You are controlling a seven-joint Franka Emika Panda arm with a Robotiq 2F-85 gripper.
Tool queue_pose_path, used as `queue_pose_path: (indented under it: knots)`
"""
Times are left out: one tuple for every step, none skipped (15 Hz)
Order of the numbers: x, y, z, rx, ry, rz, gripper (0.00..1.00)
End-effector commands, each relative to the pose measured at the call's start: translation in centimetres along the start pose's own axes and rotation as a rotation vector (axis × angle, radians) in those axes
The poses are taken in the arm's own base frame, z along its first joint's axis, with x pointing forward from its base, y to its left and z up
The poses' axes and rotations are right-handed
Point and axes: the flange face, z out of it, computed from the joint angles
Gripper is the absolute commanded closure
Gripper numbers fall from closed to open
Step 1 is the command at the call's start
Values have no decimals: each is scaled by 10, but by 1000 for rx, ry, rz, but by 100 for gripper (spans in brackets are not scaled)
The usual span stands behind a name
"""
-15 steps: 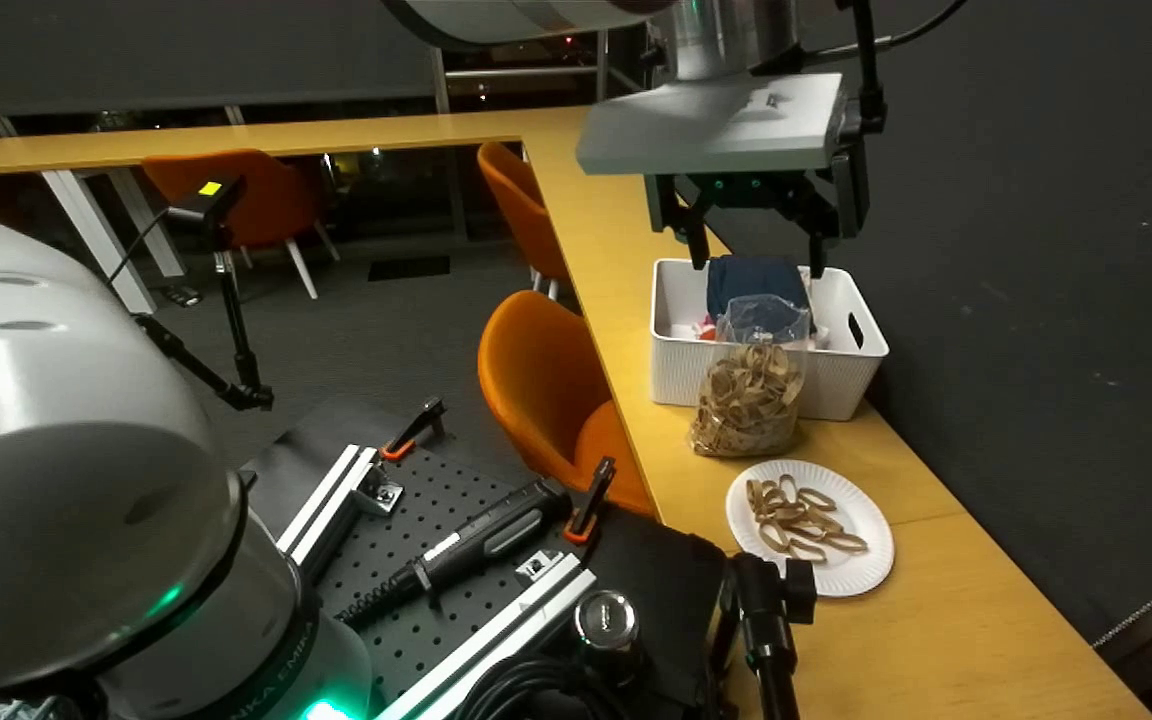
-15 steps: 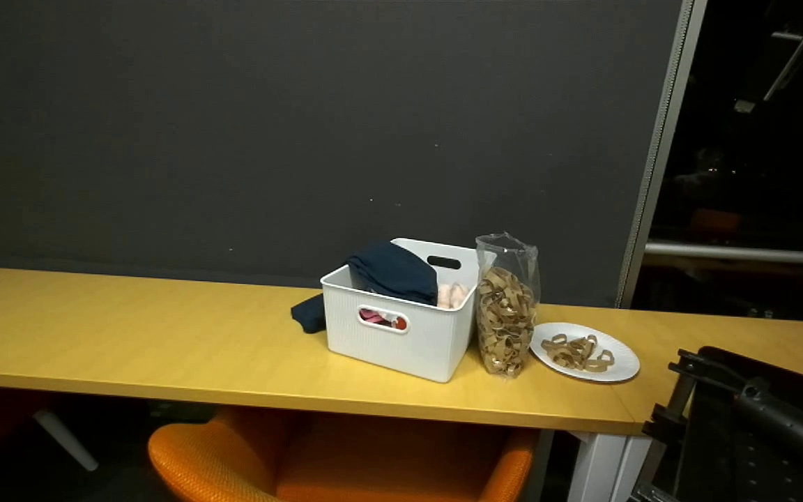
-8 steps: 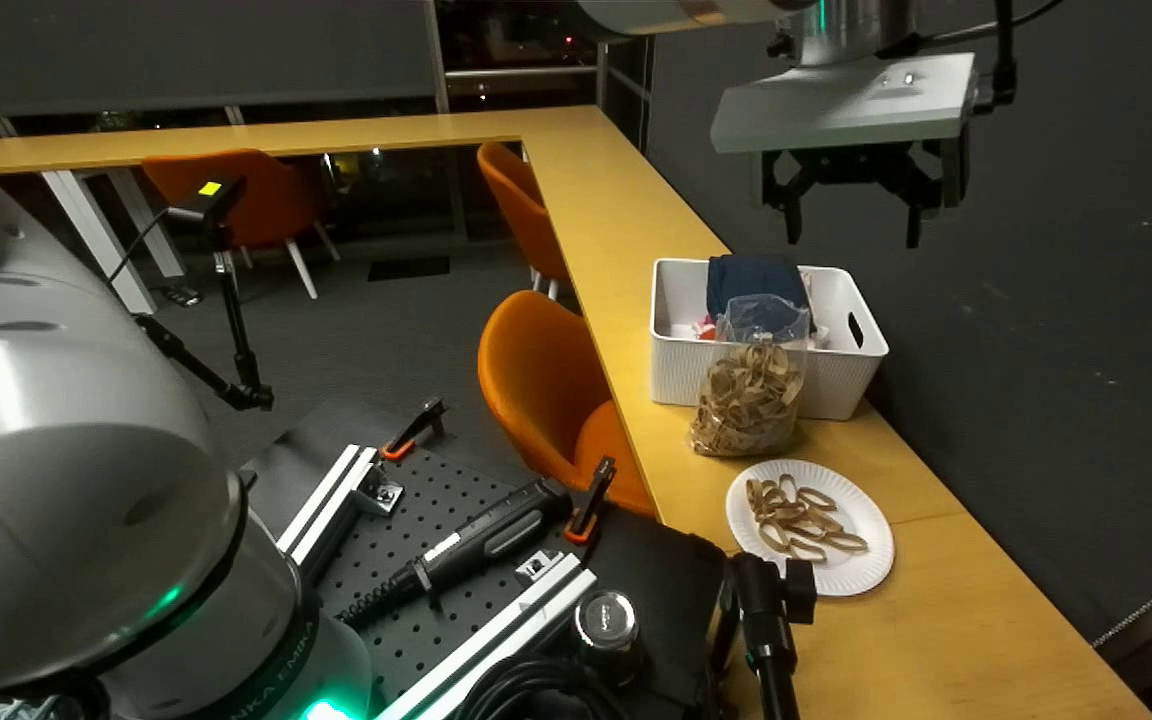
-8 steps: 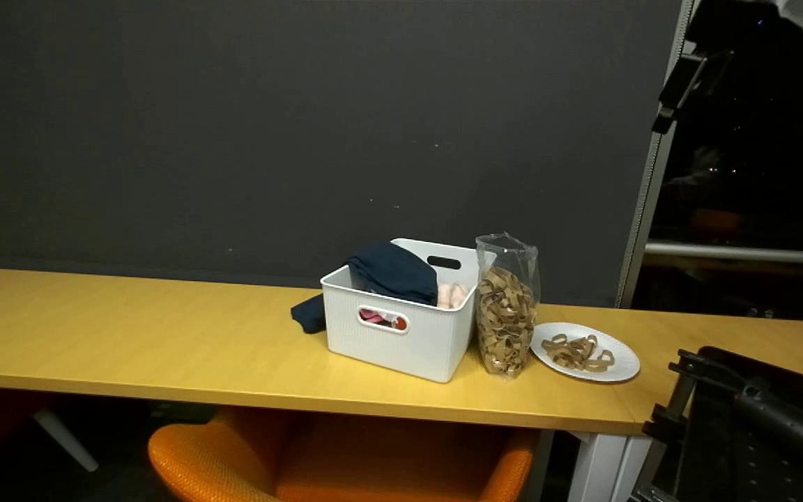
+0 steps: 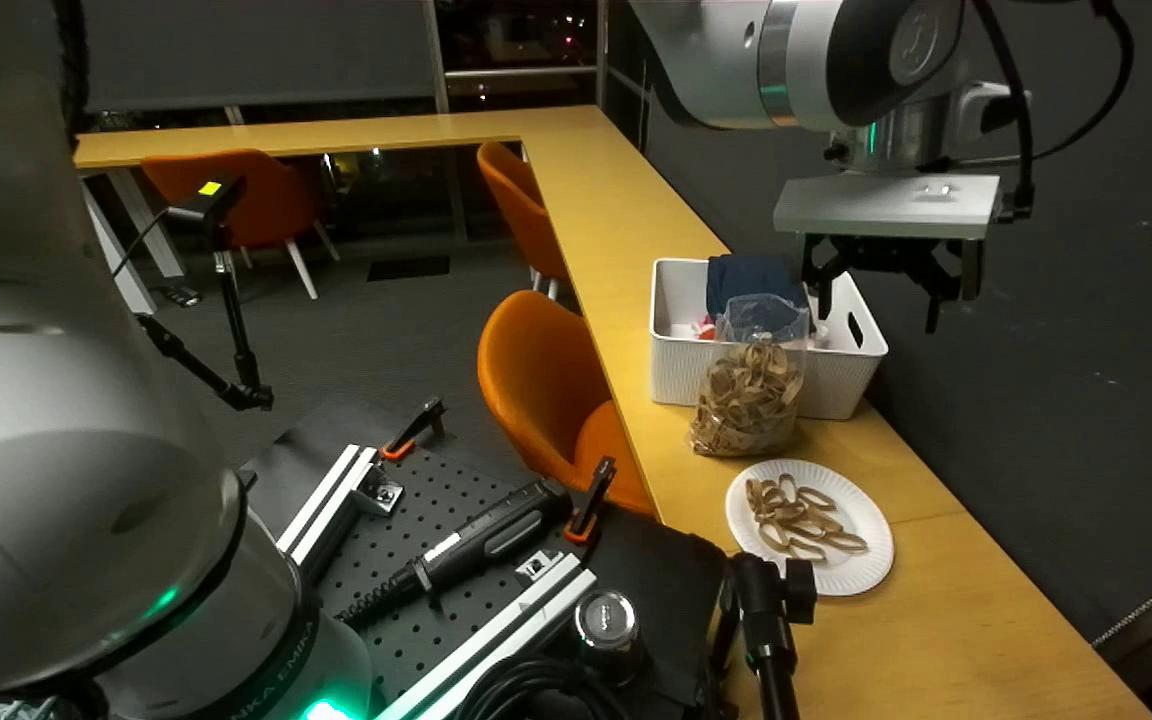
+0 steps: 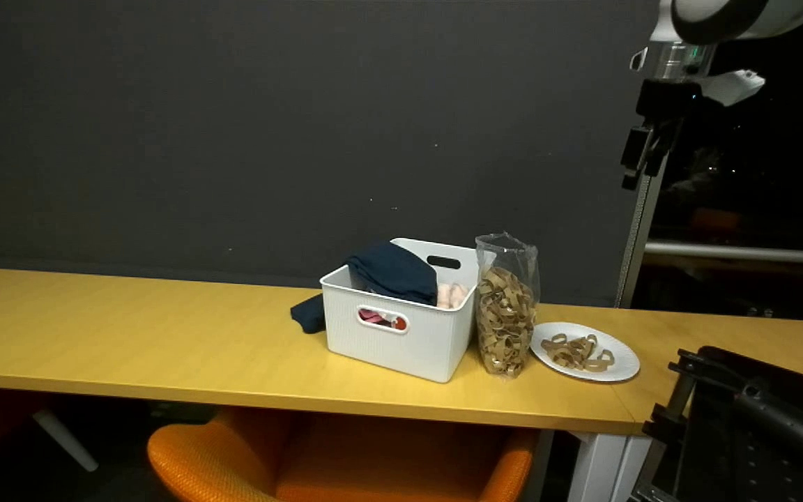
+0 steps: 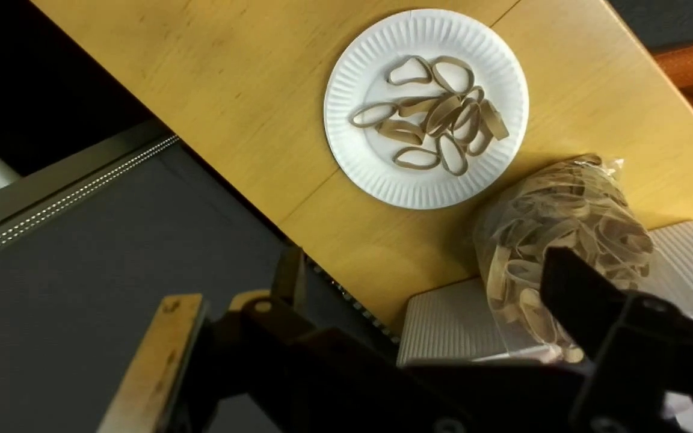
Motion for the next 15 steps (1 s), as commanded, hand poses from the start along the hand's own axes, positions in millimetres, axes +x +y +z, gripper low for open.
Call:
queue_pose_path:
  knots:
    - [9, -12, 24, 5, 23, 8, 0]
    - [4, -18, 29, 5, 41, 12, 0]
    - [0, -21, 34, 3, 57, 20, 0]
    - [-5, -23, 39, 8, 67, 32, 0]
    - [-9, -25, 49, 6, 70, 42, 0]
    - [-12, -27, 56, 6, 78, 45, 0]
    - [-12, -28, 68, -1, 86, 53, 0]
    - [-13, -30, 76, 0, 100, 56, 0]
    - [-15, -32, 84, 4, 107, 68, 0]
    - [-16, -30, 95, 17, 107, 86, 0]
    - [-16, -27, 106, 18, 98, 101, 0]
    - [-14, -25, 116, 21, 90, 110, 0]
    - [-14, -24, 124, 22, 84, 113, 0]
    - [-13, -25, 133, 26, 83, 113, 0]
    - [-13, -24, 142, 30, 79, 116, 0]
